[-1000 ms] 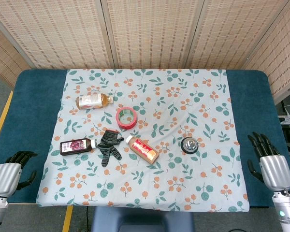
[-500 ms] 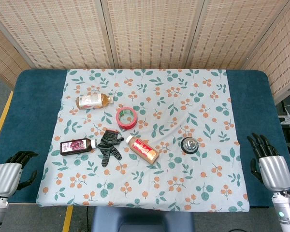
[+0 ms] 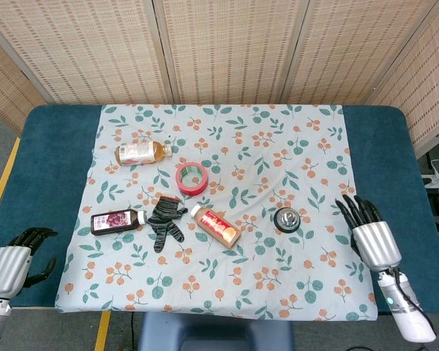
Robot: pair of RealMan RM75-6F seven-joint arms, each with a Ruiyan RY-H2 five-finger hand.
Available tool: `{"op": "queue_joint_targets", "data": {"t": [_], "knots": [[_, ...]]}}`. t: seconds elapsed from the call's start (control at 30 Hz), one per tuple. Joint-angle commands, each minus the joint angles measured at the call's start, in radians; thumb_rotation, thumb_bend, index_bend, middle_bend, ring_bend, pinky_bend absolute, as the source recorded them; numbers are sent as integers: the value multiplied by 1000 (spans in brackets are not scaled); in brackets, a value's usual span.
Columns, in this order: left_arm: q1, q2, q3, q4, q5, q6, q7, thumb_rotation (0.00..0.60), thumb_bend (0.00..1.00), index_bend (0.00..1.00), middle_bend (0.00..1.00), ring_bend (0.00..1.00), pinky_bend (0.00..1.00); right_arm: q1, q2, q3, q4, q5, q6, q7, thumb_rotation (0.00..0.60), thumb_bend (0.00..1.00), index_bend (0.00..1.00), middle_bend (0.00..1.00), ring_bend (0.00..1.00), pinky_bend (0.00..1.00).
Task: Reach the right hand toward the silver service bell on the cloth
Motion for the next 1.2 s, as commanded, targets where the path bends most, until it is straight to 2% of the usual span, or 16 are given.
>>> {"op": "queue_joint_targets", "data": {"t": [0.03,0.2,0.57,1.2], "knots": [[-3,4,2,-2,-1,-7,-7,600,392,271,250,192,349,65,-69,12,86,0,-76,-22,600,1000,0,14,0,120],[-4,6,4,-2,4,-6,-14,600,391,272,251,192,350,120,-131,11,164,7,-141,13,600,1000,0,15,0,91],[-5,9,6,-3,1,-9,-22,600,391,277,258,193,350,206,-224,-31,321,-6,-248,140,600,1000,0,12,0,51],[-8,12,9,-5,3,-14,-30,600,391,284,269,209,350,284,-364,-73,543,-10,-321,267,600,1000,0,12,0,41]]}}
